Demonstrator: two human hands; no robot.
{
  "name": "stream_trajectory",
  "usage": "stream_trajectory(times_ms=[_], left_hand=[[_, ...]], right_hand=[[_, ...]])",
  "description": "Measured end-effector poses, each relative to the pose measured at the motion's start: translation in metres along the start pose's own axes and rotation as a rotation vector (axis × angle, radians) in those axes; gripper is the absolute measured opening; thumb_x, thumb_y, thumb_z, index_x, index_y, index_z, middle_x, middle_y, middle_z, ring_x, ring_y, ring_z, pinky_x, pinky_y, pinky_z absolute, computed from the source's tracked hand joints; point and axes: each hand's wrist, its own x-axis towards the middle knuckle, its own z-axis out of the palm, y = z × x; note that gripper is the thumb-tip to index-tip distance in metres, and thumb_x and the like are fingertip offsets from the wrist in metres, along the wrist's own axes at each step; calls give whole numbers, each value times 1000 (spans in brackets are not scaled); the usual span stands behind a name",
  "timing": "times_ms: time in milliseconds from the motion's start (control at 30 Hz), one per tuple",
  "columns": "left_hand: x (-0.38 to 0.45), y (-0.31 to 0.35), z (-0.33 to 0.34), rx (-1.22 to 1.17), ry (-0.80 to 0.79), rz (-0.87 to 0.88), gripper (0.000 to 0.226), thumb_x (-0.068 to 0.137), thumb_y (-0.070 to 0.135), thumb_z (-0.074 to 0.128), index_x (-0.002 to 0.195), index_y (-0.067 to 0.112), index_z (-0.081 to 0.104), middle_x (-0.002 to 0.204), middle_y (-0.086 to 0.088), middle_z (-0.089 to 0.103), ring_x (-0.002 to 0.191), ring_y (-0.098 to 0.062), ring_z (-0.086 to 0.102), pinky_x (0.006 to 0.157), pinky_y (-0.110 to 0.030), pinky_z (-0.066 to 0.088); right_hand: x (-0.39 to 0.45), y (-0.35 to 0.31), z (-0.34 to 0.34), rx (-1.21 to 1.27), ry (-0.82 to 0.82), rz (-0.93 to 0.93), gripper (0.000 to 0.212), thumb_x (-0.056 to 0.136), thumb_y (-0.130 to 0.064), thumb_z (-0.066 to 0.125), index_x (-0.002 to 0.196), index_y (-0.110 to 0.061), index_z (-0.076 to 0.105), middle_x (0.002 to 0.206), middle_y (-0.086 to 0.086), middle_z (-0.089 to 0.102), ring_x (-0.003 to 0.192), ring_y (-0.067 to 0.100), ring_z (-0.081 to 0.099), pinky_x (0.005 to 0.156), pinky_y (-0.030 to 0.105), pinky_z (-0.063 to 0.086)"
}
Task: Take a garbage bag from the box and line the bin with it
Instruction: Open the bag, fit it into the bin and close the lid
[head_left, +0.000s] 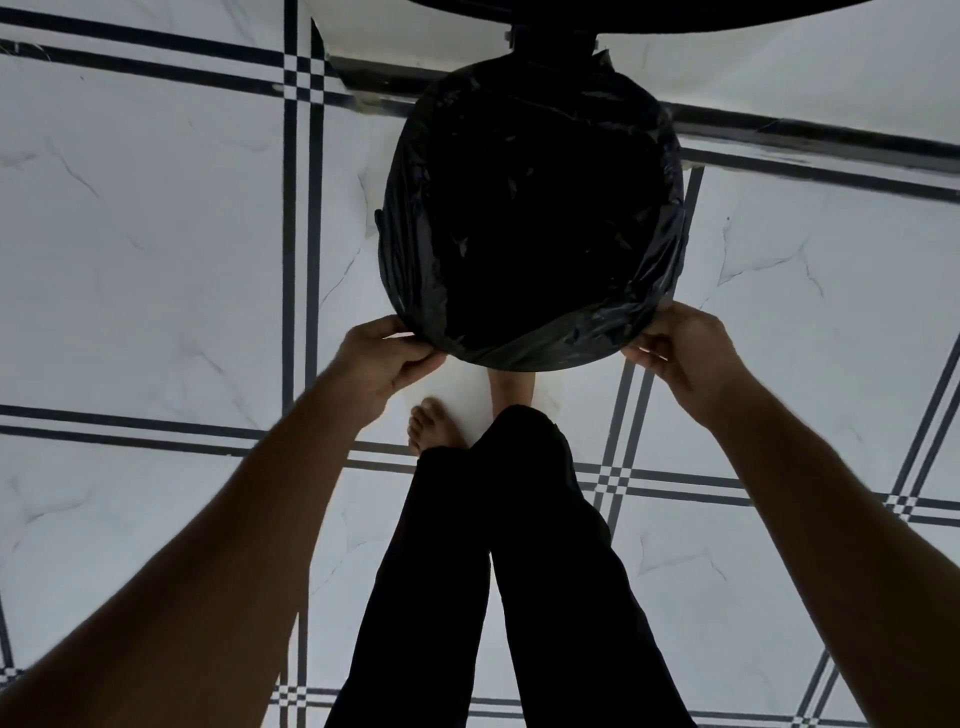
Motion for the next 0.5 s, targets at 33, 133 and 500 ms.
stream_trajectory(times_ms=[33, 133, 500], left_hand=[[2, 3, -4, -39, -10, -15, 22, 89, -15, 53, 103, -1, 63, 98, -17, 70, 75, -17, 74, 71, -24, 61], [4, 9, -10, -90, -46, -28, 19, 94, -5, 50, 103, 3, 65, 102, -15, 73, 83, -20, 75, 71, -29, 61], [11, 33, -6, 87, 202, 81, 2, 90, 9, 66, 88, 9, 65, 97, -7, 72, 85, -15, 71, 76, -24, 60]], right_hand=[[0, -5, -1, 75, -9, -3, 25, 92, -1, 49, 101, -6, 71, 89, 4, 75, 79, 16, 71, 76, 27, 58], [-1, -20, -4, 317, -5, -14, 21, 96, -9, 48, 94, -9, 69, 82, 2, 70, 70, 13, 67, 67, 22, 56], [11, -26, -16, 106, 10, -139, 12, 96, -13, 61, 88, -16, 69, 87, -1, 75, 86, 16, 70, 90, 31, 57]])
